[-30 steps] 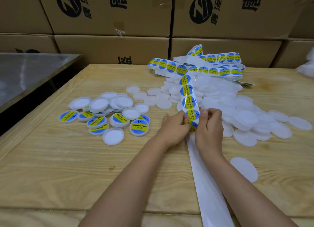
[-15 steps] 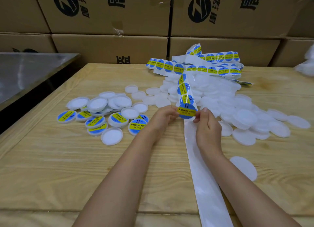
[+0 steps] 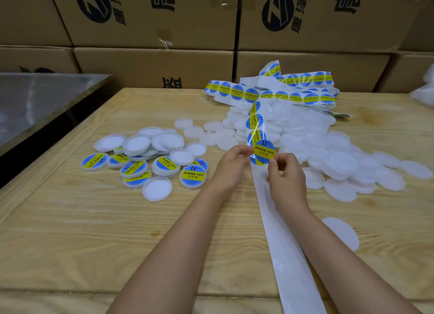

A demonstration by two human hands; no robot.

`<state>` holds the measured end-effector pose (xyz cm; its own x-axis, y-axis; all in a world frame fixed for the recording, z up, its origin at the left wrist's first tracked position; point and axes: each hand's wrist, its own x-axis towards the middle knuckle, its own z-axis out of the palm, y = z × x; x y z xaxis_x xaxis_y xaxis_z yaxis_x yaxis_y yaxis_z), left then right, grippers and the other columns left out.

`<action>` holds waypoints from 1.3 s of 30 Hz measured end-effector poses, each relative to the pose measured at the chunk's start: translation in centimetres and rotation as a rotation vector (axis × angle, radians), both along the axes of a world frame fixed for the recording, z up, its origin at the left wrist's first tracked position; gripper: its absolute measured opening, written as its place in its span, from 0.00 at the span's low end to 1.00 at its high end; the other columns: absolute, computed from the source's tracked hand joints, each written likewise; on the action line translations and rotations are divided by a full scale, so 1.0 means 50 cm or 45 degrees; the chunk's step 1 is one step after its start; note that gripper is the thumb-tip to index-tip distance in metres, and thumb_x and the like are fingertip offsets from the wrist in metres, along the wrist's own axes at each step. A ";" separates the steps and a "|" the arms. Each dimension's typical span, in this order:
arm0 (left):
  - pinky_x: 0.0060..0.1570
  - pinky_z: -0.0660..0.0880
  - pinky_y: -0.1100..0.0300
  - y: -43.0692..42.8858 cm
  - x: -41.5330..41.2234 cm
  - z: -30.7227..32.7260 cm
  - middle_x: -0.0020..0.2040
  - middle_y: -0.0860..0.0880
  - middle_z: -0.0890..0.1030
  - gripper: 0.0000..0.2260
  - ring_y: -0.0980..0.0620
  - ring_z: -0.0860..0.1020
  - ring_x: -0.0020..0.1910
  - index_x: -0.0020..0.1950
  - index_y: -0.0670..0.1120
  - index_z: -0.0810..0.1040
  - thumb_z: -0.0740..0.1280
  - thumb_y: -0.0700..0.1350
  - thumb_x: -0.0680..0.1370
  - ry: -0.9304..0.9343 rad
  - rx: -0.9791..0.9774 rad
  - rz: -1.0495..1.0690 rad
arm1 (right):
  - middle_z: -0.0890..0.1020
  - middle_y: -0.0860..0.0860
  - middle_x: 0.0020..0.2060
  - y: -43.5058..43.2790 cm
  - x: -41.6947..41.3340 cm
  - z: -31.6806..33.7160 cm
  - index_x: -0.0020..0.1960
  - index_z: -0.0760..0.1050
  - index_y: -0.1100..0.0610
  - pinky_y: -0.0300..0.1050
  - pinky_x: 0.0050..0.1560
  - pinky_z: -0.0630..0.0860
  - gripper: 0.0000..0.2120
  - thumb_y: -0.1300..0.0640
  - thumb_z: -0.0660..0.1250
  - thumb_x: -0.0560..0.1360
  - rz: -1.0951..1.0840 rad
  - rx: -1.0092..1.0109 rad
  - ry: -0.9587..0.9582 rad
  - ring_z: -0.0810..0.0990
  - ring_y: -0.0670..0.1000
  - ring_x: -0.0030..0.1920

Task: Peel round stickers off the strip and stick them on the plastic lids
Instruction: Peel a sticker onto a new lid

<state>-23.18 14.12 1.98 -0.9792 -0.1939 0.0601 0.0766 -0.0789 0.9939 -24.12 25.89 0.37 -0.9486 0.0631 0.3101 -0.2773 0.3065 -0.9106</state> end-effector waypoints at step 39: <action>0.59 0.75 0.54 -0.029 0.054 -0.014 0.63 0.56 0.74 0.29 0.55 0.73 0.61 0.63 0.57 0.71 0.67 0.30 0.69 0.186 -0.469 0.036 | 0.80 0.45 0.45 0.001 0.002 -0.002 0.64 0.63 0.52 0.28 0.35 0.69 0.19 0.58 0.65 0.76 0.186 0.039 0.014 0.76 0.37 0.32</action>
